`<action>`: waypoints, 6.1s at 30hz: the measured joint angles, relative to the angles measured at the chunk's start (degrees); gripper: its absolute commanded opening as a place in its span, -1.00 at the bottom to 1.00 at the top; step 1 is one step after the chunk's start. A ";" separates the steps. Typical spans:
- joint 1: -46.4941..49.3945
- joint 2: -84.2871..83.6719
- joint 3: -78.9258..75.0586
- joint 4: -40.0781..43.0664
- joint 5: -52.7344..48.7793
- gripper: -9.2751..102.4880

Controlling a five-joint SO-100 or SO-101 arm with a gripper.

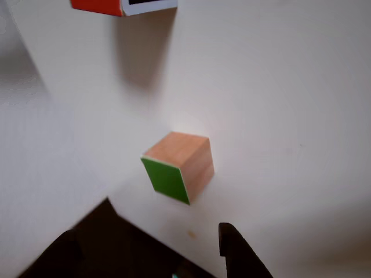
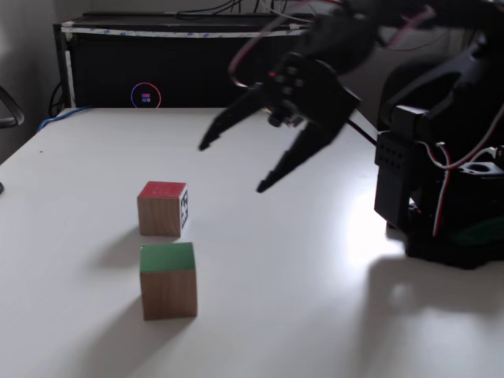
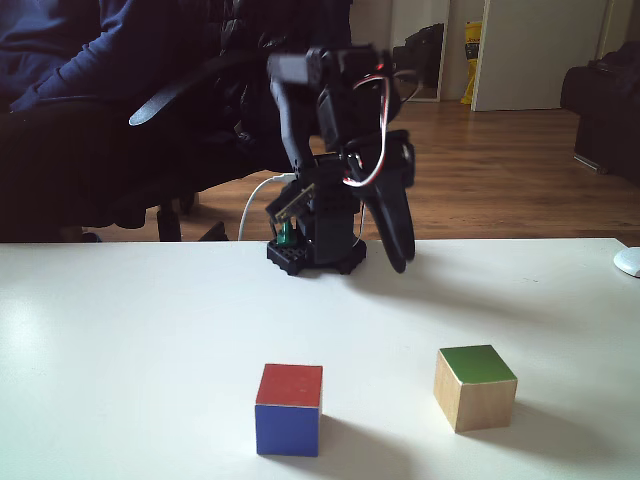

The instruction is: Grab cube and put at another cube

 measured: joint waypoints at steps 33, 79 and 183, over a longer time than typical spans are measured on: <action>-5.89 -55.63 -43.59 10.81 1.41 -0.03; -5.71 -71.81 -55.72 11.34 0.44 -0.57; 20.65 -30.67 -30.06 10.72 -15.73 0.01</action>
